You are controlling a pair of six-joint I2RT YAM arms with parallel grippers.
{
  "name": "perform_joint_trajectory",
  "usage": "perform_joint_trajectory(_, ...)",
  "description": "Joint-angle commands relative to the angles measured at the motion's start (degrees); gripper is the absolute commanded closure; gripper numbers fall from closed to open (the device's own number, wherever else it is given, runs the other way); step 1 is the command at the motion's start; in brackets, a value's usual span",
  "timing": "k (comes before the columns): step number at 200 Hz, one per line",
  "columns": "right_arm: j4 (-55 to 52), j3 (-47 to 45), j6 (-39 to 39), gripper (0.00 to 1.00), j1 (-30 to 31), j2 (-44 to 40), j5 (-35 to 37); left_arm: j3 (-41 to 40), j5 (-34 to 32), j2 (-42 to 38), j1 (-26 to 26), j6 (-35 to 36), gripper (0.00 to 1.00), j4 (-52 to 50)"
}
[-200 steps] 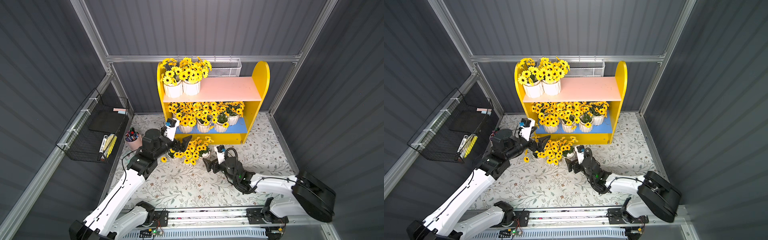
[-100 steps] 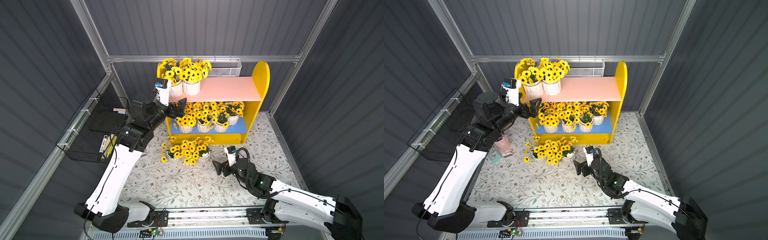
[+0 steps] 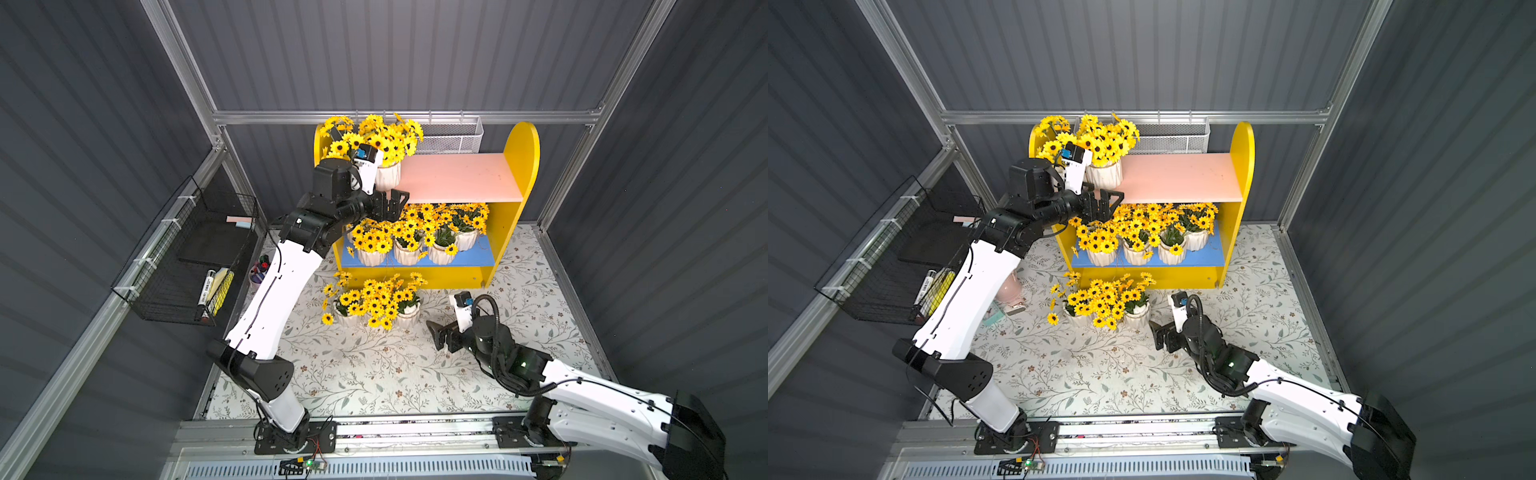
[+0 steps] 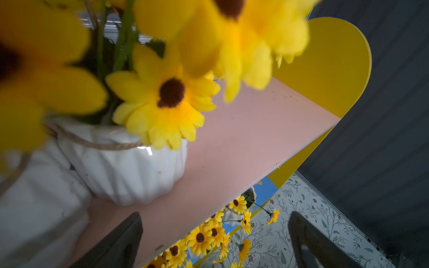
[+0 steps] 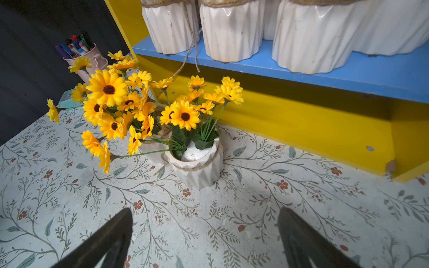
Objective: Take the sunflower pots off the shelves
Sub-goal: Place the sunflower pot at the center of the board, then pick up the sunflower pot from the shelf.
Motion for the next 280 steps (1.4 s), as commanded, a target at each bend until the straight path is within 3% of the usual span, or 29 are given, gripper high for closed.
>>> perform_joint_trajectory(1,0.82,-1.04,-0.13,0.01,-0.70,-1.13,0.25,2.40,-4.65,-0.53,-1.75,0.71,0.01,1.82)
perform_joint_trajectory(46,1.29,-1.27,-0.20,0.01,-1.59,-1.18,-1.16,2.83,-12.79,1.31,-5.00,3.67,0.01,4.33)
perform_joint_trajectory(115,1.02,-1.98,-0.55,0.01,-2.59,-2.61,-2.65,-4.29,-33.21,0.09,-11.18,11.68,0.01,14.83)
perform_joint_trajectory(158,1.12,-2.47,-0.39,0.01,-3.32,-2.62,-3.31,-1.50,-39.33,2.63,-12.21,15.72,0.01,15.26)
perform_joint_trajectory(217,1.29,-2.83,-0.19,0.01,-3.87,-2.70,-3.97,5.22,-39.13,7.03,-12.21,20.44,0.01,12.88)
perform_joint_trajectory(280,0.60,-3.16,-0.04,0.01,-4.04,-3.74,-4.53,13.74,-40.74,11.70,-11.06,19.45,0.01,8.74)
